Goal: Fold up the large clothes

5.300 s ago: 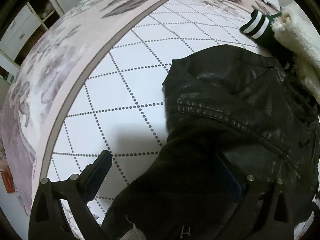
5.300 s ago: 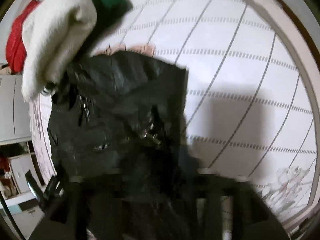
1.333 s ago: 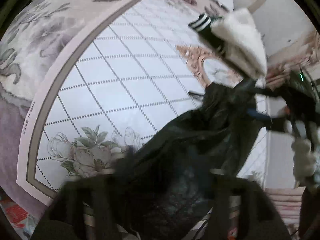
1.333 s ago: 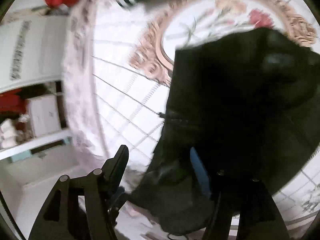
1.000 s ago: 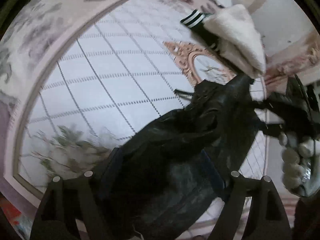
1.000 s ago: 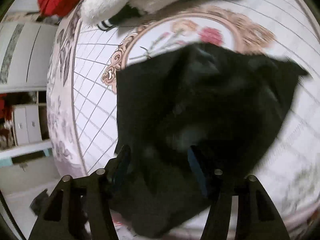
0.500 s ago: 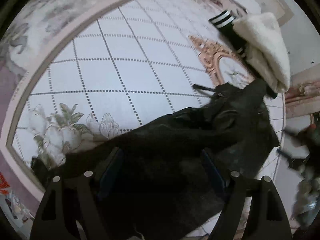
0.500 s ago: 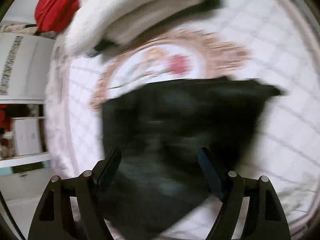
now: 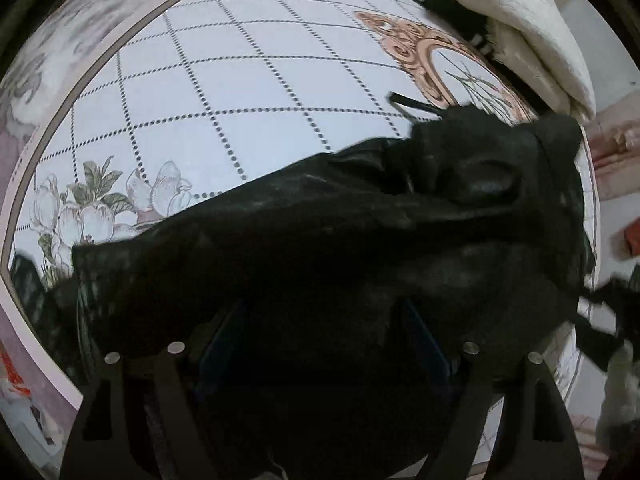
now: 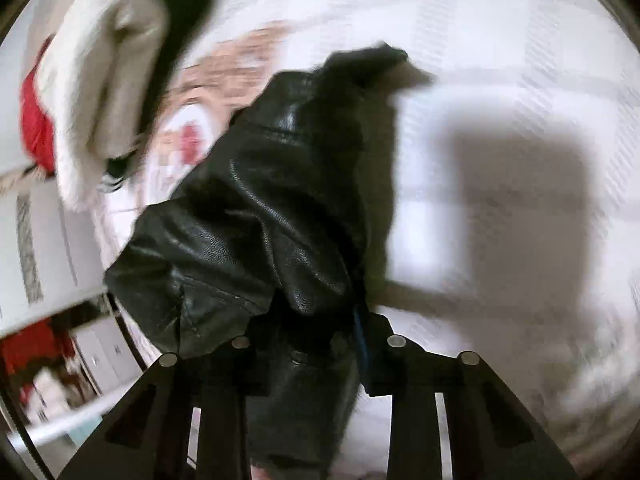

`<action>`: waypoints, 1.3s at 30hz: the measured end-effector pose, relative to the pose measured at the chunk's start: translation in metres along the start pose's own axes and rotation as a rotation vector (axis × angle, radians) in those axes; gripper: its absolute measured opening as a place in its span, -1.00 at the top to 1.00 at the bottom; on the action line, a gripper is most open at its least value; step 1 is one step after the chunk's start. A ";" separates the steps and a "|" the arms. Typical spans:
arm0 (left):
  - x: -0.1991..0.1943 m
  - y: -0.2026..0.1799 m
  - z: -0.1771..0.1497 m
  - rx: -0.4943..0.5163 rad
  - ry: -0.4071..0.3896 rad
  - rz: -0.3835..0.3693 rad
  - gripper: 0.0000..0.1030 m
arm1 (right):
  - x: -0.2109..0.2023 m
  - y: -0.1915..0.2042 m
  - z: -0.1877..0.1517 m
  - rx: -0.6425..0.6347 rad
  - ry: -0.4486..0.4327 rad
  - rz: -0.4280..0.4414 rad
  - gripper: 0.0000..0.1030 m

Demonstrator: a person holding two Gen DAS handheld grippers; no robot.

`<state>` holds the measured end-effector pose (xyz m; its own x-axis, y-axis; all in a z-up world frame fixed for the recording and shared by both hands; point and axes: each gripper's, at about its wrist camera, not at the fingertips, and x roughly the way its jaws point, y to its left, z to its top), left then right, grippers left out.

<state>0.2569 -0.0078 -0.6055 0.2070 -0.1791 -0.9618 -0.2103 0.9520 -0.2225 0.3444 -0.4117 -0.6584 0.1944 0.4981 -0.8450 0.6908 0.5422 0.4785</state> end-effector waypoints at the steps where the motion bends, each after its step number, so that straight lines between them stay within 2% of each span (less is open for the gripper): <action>1: 0.002 -0.003 0.000 0.025 0.006 0.002 -0.69 | -0.004 -0.006 -0.009 0.000 0.013 -0.033 0.53; 4: 0.013 -0.011 0.001 0.096 0.024 0.015 -0.86 | -0.009 -0.005 -0.024 -0.074 0.074 -0.122 0.48; 5: 0.016 -0.012 0.004 0.115 0.026 0.027 -0.98 | -0.011 -0.006 -0.026 -0.087 0.084 -0.133 0.40; 8: 0.022 -0.007 0.011 0.129 0.036 0.004 -1.00 | -0.030 -0.002 -0.030 -0.133 0.123 -0.177 0.34; 11: 0.022 0.001 0.013 0.110 -0.011 -0.031 -1.00 | -0.048 0.025 -0.041 -0.242 0.098 -0.223 0.20; 14: 0.020 0.002 0.013 0.085 -0.044 -0.028 -1.00 | -0.050 0.067 -0.054 -0.393 0.093 -0.227 0.05; 17: 0.016 0.001 0.016 0.071 -0.040 -0.020 -1.00 | -0.021 0.119 -0.066 -0.541 0.130 -0.190 0.05; 19: 0.014 -0.002 0.016 0.038 -0.057 -0.014 -1.00 | 0.017 0.161 -0.069 -0.639 0.155 -0.176 0.05; 21: 0.008 -0.001 0.017 0.014 -0.063 -0.002 -1.00 | 0.060 0.191 -0.066 -0.686 0.153 -0.217 0.05; 23: 0.004 0.002 0.018 -0.014 -0.060 0.008 -1.00 | 0.087 0.202 -0.061 -0.700 0.108 -0.283 0.06; 25: 0.000 0.001 0.017 -0.026 -0.055 0.010 -1.00 | 0.105 0.202 -0.048 -0.623 0.098 -0.290 0.03; 27: 0.000 -0.008 0.021 -0.023 -0.041 0.026 -1.00 | 0.095 0.208 -0.046 -0.598 0.140 -0.296 -0.01; 29: -0.005 -0.015 0.024 -0.020 -0.039 0.016 -1.00 | 0.071 0.206 -0.045 -0.572 0.161 -0.246 -0.01; 31: -0.007 -0.022 0.030 -0.031 -0.043 0.011 -1.00 | 0.044 0.205 -0.043 -0.557 0.148 -0.194 -0.01; 33: 0.003 -0.024 0.039 -0.051 -0.032 0.041 -1.00 | 0.032 0.209 -0.038 -0.586 0.117 -0.200 -0.01; 35: 0.020 -0.023 0.050 -0.085 -0.004 0.043 -1.00 | 0.035 0.212 -0.029 -0.618 0.089 -0.224 -0.01; 36: 0.030 -0.018 0.053 -0.119 0.013 0.019 -1.00 | 0.044 0.214 -0.021 -0.625 0.071 -0.249 -0.01; 38: 0.033 -0.011 0.055 -0.142 -0.009 -0.027 -0.99 | 0.059 0.211 -0.005 -0.642 0.049 -0.284 -0.01; 39: 0.033 -0.010 0.055 -0.140 -0.019 -0.035 -1.00 | 0.079 0.207 0.007 -0.652 0.060 -0.316 -0.01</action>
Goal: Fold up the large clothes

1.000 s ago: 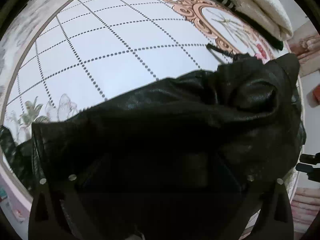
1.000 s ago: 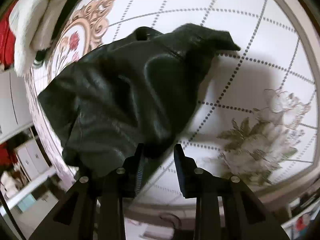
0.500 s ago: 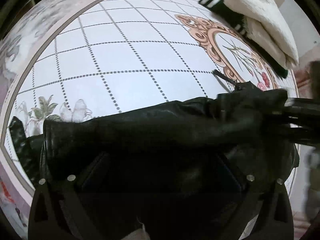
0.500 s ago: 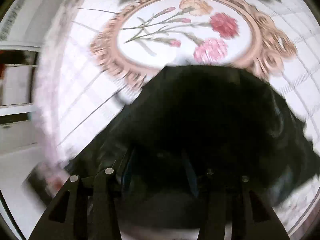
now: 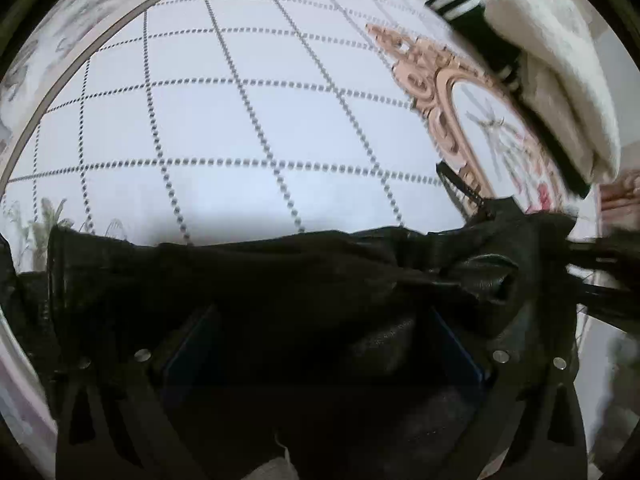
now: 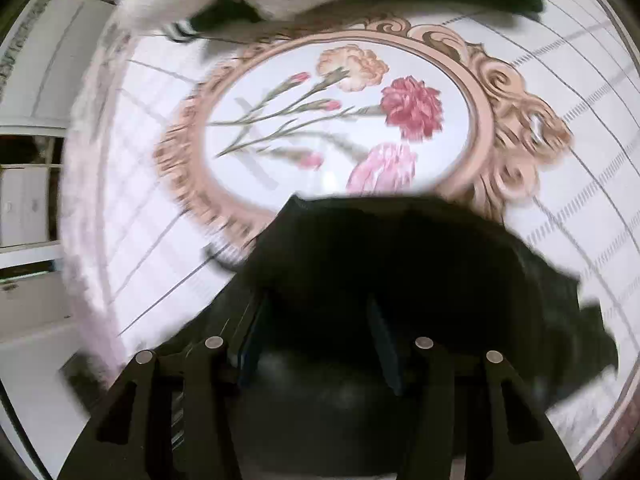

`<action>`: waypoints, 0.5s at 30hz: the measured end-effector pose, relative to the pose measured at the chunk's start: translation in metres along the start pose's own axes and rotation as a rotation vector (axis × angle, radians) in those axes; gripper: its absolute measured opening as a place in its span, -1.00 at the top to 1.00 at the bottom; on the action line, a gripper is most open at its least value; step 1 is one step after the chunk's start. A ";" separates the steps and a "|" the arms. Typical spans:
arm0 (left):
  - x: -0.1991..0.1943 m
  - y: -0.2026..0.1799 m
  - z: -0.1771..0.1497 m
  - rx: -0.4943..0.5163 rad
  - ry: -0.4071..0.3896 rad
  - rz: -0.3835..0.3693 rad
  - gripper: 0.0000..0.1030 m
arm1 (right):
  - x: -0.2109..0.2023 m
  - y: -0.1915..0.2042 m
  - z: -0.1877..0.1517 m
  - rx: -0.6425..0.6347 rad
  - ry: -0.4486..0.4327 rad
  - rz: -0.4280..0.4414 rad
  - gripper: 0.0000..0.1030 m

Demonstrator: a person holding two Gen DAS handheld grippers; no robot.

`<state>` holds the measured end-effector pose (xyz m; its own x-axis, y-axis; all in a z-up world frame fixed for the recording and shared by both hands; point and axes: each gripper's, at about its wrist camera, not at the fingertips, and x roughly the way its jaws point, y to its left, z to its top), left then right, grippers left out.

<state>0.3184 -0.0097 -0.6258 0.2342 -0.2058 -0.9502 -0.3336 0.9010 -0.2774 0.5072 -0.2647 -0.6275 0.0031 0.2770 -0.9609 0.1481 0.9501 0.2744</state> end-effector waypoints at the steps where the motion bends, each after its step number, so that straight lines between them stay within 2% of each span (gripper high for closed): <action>1: -0.001 0.001 0.000 -0.001 0.001 -0.004 -1.00 | 0.013 -0.003 0.005 0.027 0.024 0.012 -0.03; 3: -0.004 0.003 0.001 0.002 0.015 -0.006 -1.00 | 0.006 -0.006 0.011 0.058 0.056 0.031 -0.05; 5: -0.010 0.004 0.000 0.006 0.028 0.001 -1.00 | -0.015 -0.006 0.011 0.022 0.051 0.057 -0.06; 7: -0.021 0.005 -0.002 0.012 0.019 0.020 -1.00 | -0.053 -0.016 0.006 -0.021 -0.034 0.064 -0.11; 9: -0.032 0.008 -0.005 0.003 -0.005 0.047 -1.00 | -0.073 -0.027 0.004 -0.057 -0.075 0.025 -0.37; 12: -0.037 0.016 -0.006 -0.046 -0.043 0.078 -1.00 | -0.067 -0.049 0.009 -0.068 -0.046 0.038 -0.45; 15: -0.028 0.024 -0.008 -0.098 -0.032 0.101 -1.00 | -0.040 -0.048 0.018 -0.124 -0.021 0.054 -0.45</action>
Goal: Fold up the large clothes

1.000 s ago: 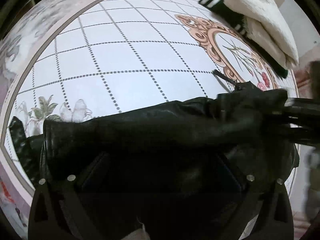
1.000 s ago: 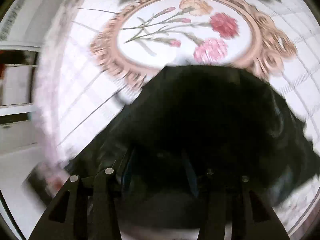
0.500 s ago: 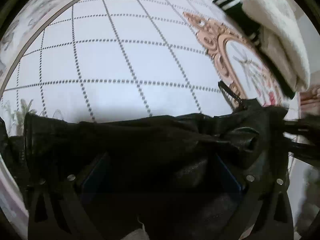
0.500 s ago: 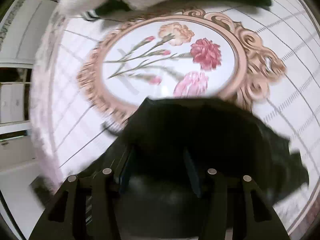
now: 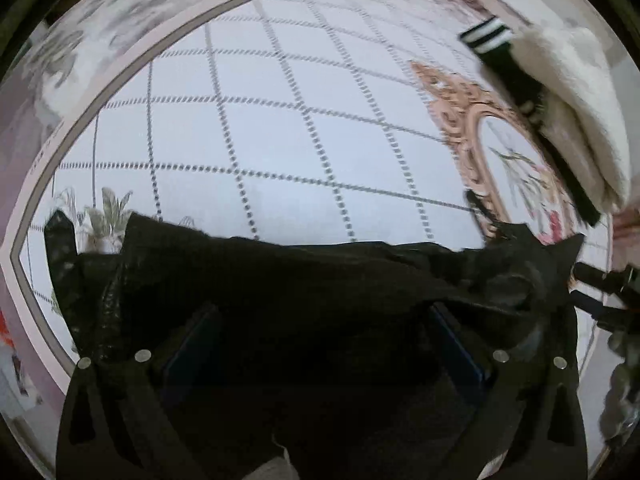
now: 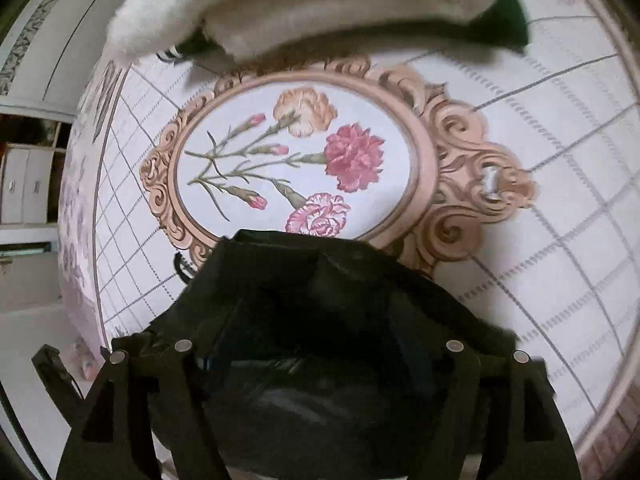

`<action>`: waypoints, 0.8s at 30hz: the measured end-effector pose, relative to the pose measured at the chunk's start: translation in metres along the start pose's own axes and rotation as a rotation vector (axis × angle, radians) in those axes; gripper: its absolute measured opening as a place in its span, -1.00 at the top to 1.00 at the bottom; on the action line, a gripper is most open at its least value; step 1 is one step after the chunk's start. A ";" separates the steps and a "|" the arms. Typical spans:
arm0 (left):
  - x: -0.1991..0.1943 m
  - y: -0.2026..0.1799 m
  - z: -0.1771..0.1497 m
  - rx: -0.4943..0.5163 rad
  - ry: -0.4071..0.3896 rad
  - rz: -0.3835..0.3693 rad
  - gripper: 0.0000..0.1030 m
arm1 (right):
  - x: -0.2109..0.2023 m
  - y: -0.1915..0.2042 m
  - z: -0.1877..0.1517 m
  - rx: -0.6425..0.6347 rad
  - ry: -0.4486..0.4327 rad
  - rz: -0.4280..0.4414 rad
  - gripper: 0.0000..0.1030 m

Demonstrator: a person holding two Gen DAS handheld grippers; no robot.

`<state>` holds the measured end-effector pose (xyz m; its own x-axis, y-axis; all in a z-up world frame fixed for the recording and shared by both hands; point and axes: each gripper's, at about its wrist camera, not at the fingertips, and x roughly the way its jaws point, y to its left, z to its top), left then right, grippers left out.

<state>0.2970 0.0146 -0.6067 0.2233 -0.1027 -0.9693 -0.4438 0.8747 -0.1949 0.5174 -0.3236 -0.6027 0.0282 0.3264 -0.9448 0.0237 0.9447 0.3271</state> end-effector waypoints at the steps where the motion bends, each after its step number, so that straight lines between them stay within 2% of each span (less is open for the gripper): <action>1: 0.002 0.004 -0.001 -0.013 0.009 0.007 -1.00 | 0.008 0.000 0.002 -0.019 0.011 -0.009 -0.45; 3: 0.006 0.004 -0.003 -0.033 0.002 0.018 -1.00 | 0.024 0.012 0.011 -0.035 0.006 -0.037 -0.45; 5: 0.009 -0.001 -0.005 -0.021 -0.004 0.039 -1.00 | 0.017 0.023 0.013 -0.049 -0.034 -0.030 -0.45; 9: 0.014 -0.007 -0.011 0.011 -0.007 0.082 -1.00 | -0.005 0.034 0.009 -0.025 -0.063 0.079 -0.45; 13: 0.015 -0.005 -0.009 -0.008 -0.004 0.090 -1.00 | -0.009 0.050 -0.003 -0.023 -0.004 0.102 -0.45; 15: 0.017 -0.006 -0.006 -0.022 -0.003 0.088 -1.00 | 0.001 0.061 -0.010 -0.026 0.063 0.174 -0.38; 17: 0.018 -0.007 -0.007 -0.019 -0.003 0.094 -1.00 | 0.025 0.075 -0.015 -0.067 0.125 0.143 -0.25; 19: 0.022 -0.011 -0.007 -0.003 0.003 0.108 -1.00 | 0.055 0.076 -0.015 -0.094 0.109 0.048 -0.26; 21: 0.025 -0.014 -0.007 0.008 0.010 0.125 -1.00 | 0.061 0.066 -0.012 -0.013 0.091 0.095 -0.35; 24: 0.014 -0.017 -0.002 0.002 0.013 0.127 -1.00 | 0.026 0.054 -0.019 0.052 0.048 0.145 -0.34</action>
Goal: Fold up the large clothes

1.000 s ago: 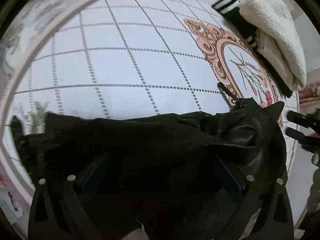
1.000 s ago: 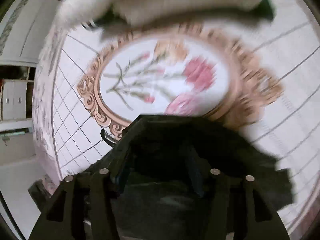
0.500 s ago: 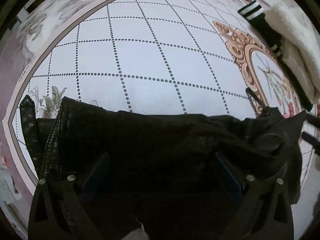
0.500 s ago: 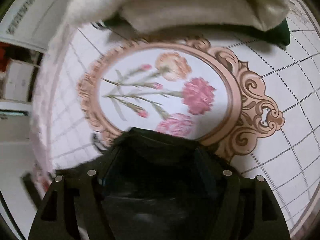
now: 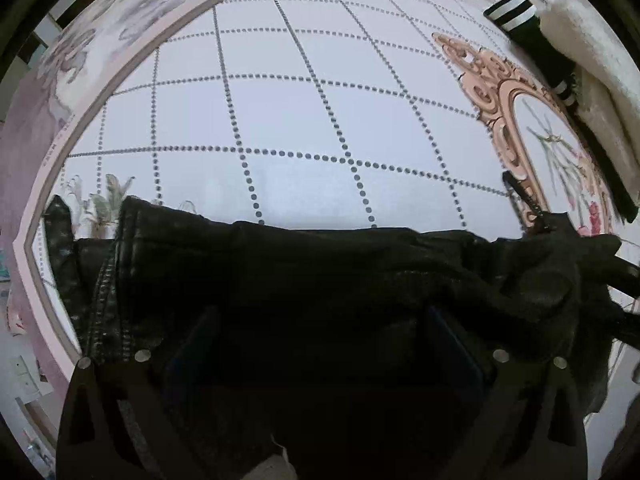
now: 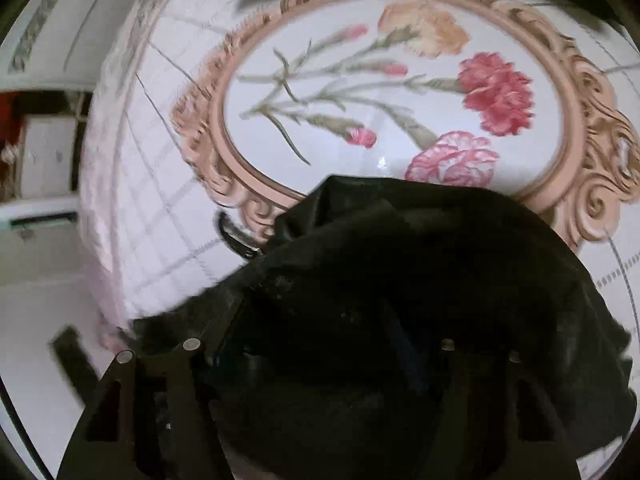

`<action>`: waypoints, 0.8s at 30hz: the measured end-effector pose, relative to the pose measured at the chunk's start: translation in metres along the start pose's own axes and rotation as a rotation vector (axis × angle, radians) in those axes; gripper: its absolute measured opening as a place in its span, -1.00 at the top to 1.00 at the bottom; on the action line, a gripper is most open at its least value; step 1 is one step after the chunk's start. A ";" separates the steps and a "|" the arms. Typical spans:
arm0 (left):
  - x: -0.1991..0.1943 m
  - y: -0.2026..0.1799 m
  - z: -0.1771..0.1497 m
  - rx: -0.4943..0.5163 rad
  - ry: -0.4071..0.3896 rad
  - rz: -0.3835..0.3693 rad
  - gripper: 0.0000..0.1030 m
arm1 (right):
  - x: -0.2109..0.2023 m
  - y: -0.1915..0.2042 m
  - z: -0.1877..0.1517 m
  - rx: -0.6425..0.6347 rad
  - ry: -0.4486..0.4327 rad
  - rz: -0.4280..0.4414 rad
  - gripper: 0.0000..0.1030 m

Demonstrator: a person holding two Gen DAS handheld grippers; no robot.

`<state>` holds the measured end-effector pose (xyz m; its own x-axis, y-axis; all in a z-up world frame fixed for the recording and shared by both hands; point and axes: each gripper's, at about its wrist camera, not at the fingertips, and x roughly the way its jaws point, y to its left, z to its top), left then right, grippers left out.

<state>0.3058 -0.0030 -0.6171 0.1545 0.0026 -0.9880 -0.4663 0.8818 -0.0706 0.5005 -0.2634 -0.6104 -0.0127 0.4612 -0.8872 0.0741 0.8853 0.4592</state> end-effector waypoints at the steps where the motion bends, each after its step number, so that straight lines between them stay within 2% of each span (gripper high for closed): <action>1: -0.007 -0.001 0.000 -0.001 -0.011 -0.004 -1.00 | -0.018 -0.009 -0.008 0.037 -0.038 -0.001 -0.34; 4: -0.029 -0.010 -0.007 0.010 -0.039 -0.003 -1.00 | -0.069 -0.056 -0.045 0.183 -0.148 0.026 -0.35; 6: -0.038 -0.023 -0.016 0.018 -0.042 -0.024 -1.00 | -0.091 -0.096 -0.077 0.303 -0.206 0.031 -0.47; 9: -0.033 -0.041 -0.029 0.030 -0.003 -0.068 -1.00 | -0.095 -0.151 -0.118 0.437 -0.210 0.025 -0.48; 11: -0.019 -0.053 -0.033 0.062 0.030 -0.053 -1.00 | -0.076 -0.181 -0.132 0.494 -0.185 0.066 -0.48; 12: -0.008 -0.058 -0.036 0.074 0.036 -0.036 -1.00 | -0.067 -0.190 -0.135 0.508 -0.178 0.097 -0.48; 14: -0.001 -0.062 -0.034 0.067 0.043 -0.042 -1.00 | -0.037 -0.209 -0.133 0.518 -0.185 0.215 -0.49; 17: 0.003 -0.064 -0.028 0.078 0.036 -0.058 -1.00 | -0.025 -0.210 -0.124 0.487 -0.304 0.349 -0.97; 20: 0.004 -0.066 -0.025 0.110 0.023 -0.066 -1.00 | -0.018 -0.196 -0.110 0.439 -0.373 0.422 -0.96; 22: 0.006 -0.067 -0.022 0.120 0.016 -0.072 -1.00 | -0.009 -0.183 -0.098 0.429 -0.391 0.449 -0.87; 23: 0.006 -0.066 -0.020 0.118 0.004 -0.071 -1.00 | -0.008 -0.180 -0.096 0.426 -0.396 0.430 -0.42; 24: 0.005 -0.065 -0.018 0.113 -0.006 -0.067 -1.00 | -0.009 -0.177 -0.093 0.439 -0.401 0.370 0.41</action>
<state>0.3213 -0.0685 -0.6203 0.1870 -0.0553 -0.9808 -0.3537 0.9277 -0.1197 0.3949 -0.4186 -0.6799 0.4541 0.5953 -0.6629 0.3997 0.5288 0.7487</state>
